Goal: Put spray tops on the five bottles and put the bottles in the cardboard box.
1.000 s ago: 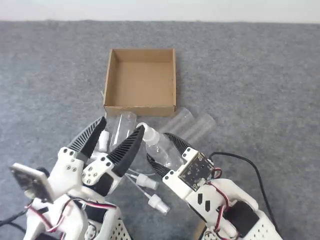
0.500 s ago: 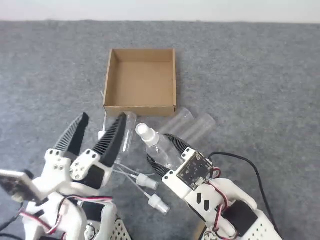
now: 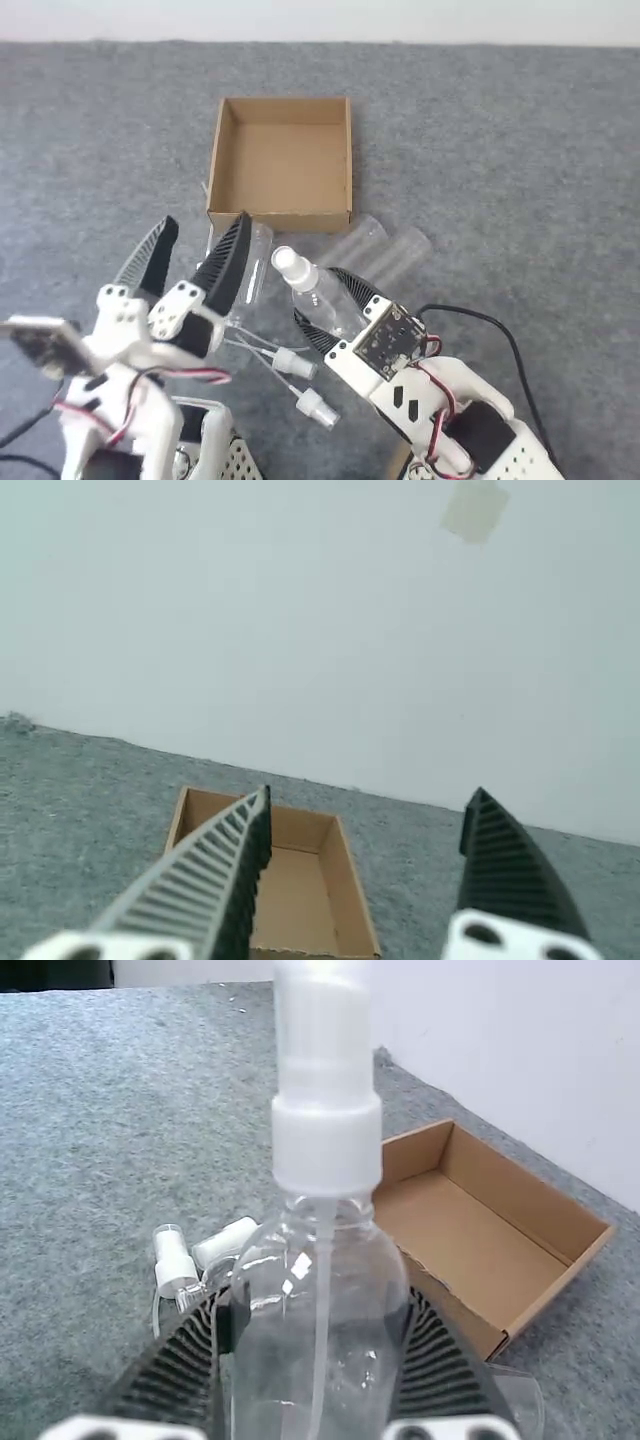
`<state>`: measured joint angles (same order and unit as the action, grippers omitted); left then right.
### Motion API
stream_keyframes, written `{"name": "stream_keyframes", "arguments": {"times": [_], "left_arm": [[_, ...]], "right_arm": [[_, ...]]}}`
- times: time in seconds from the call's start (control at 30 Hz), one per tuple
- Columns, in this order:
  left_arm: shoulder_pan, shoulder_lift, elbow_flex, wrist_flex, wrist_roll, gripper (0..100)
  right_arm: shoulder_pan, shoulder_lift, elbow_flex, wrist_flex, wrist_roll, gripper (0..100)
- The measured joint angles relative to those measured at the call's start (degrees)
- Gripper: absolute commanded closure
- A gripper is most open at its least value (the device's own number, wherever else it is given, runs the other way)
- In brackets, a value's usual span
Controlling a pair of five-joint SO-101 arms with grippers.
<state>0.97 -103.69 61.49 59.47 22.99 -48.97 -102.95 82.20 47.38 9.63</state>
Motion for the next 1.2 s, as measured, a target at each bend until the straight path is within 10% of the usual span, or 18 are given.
{"name": "stream_keyframes", "arguments": {"times": [0.63,1.2], "left_arm": [[14.0,0.0,10.2,-1.9,-9.4,77],[4.7,0.0,10.4,-2.8,-4.7,76]], "right_arm": [[0.4,0.0,0.1,0.0,-0.1,97.6],[0.1,0.0,0.1,0.0,-0.1,97.6]]}}
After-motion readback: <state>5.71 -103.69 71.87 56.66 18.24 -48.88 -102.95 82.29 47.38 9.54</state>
